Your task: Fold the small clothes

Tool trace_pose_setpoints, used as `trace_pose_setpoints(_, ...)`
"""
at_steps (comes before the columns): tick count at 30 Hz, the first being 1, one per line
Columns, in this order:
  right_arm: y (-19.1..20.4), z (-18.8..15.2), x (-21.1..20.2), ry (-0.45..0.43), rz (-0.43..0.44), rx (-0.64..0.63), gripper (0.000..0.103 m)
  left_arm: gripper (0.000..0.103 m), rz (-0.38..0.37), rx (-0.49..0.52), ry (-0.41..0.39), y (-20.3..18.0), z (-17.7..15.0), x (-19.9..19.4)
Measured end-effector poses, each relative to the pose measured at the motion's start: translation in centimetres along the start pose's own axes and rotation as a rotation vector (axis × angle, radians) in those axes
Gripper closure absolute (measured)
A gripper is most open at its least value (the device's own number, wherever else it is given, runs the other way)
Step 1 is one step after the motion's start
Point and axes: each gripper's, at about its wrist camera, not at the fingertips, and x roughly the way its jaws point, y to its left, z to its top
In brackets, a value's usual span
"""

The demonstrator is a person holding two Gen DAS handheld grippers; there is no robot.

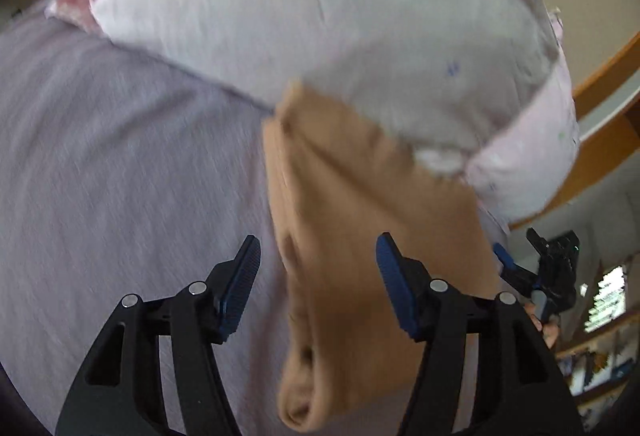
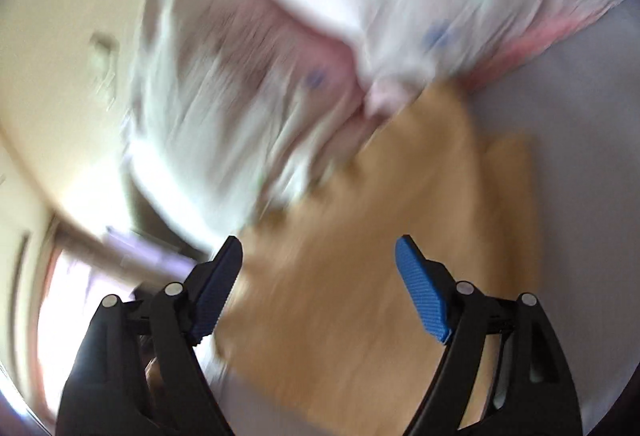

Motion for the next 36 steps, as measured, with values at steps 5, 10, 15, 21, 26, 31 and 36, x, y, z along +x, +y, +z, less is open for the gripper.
trace_pose_setpoints(5, -0.4, -2.0, 0.0, -0.007, -0.283, -0.01, 0.046, 0.042, -0.021, -0.033, 0.027, -0.3, -0.7, 1.7)
trace_pose_setpoints(10, 1.8, -3.9, -3.1, -0.045, -0.193, -0.083, 0.019, 0.042, -0.085, -0.091, 0.028, -0.9, -0.2, 3.4)
trace_pose_setpoints(15, 3.4, -4.4, -3.9, -0.049, -0.157, -0.118, 0.018, 0.08, -0.151, -0.276, 0.057, 0.7, 0.1, 4.2)
trace_pose_setpoints(21, 2.4, -5.2, -6.0, -0.082, -0.168, -0.133, 0.017, 0.082, -0.175, -0.261, 0.014, -3.6, 1.6, 1.6)
trace_pose_setpoints(26, 0.7, -5.5, -7.7, -0.139, -0.157, -0.102, 0.016, 0.082, -0.252, -0.079, -0.002, -15.8, 2.2, 2.7)
trace_pose_setpoints(31, -1.4, -5.6, -8.7, -0.162, -0.165, -0.026, 0.016, 0.077, -0.332, 0.07, 0.207, -26.0, -2.2, 12.5)
trace_pose_setpoints(36, -2.8, -5.2, -10.2, -0.164, -0.157, 0.025, 0.017, 0.071, -0.53, -0.014, 0.44, -26.9, -5.4, 18.7)
